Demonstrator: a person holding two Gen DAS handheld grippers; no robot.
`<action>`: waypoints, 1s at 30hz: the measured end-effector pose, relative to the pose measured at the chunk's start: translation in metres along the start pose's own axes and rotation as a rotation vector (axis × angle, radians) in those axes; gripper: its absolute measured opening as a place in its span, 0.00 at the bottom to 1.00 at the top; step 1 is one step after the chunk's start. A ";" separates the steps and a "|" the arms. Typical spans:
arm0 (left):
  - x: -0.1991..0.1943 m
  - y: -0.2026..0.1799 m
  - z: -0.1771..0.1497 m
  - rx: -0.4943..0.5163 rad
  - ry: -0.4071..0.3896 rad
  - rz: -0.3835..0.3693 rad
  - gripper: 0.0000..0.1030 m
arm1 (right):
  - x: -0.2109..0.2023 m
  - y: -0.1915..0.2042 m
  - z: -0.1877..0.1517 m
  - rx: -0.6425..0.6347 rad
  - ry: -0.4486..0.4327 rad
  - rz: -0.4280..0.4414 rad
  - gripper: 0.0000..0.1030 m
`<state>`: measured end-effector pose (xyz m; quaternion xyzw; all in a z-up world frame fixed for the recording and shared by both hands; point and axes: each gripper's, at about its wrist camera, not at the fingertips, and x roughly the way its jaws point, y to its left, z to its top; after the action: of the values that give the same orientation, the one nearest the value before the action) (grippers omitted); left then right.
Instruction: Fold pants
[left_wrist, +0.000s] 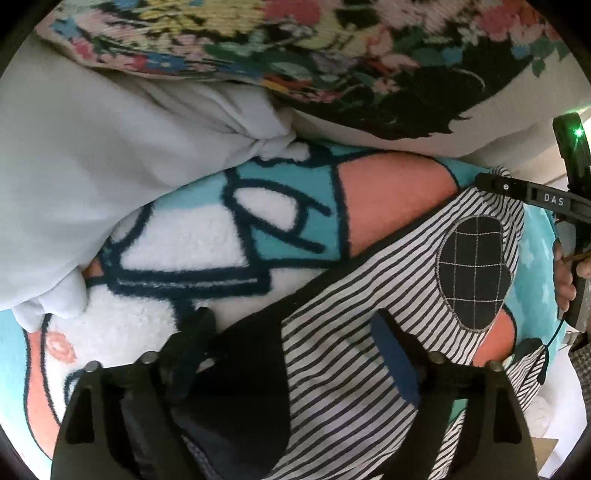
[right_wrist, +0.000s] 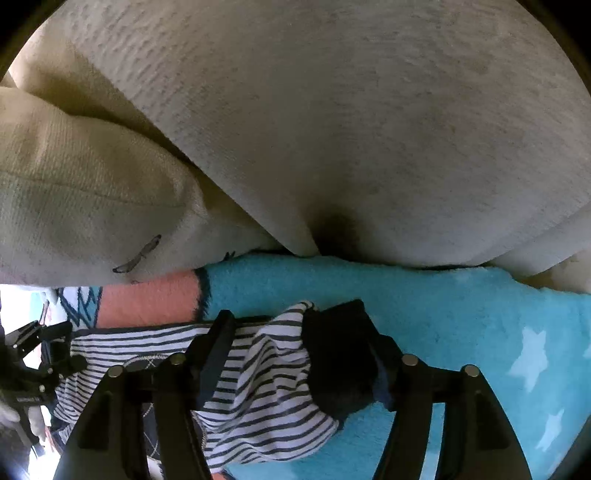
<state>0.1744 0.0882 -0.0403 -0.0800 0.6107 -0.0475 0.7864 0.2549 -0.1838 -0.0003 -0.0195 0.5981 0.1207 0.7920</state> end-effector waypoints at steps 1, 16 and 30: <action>0.002 -0.002 0.000 0.001 0.000 -0.003 0.93 | 0.001 0.001 0.003 -0.009 0.002 -0.007 0.71; -0.016 -0.010 -0.013 0.050 -0.029 0.036 0.06 | -0.014 0.053 -0.005 -0.085 -0.004 -0.012 0.15; -0.087 -0.042 -0.045 0.099 -0.200 0.096 0.06 | -0.097 0.035 -0.039 -0.017 -0.154 0.053 0.15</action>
<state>0.1102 0.0585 0.0393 -0.0161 0.5294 -0.0318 0.8476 0.1859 -0.1731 0.0850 -0.0010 0.5346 0.1477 0.8321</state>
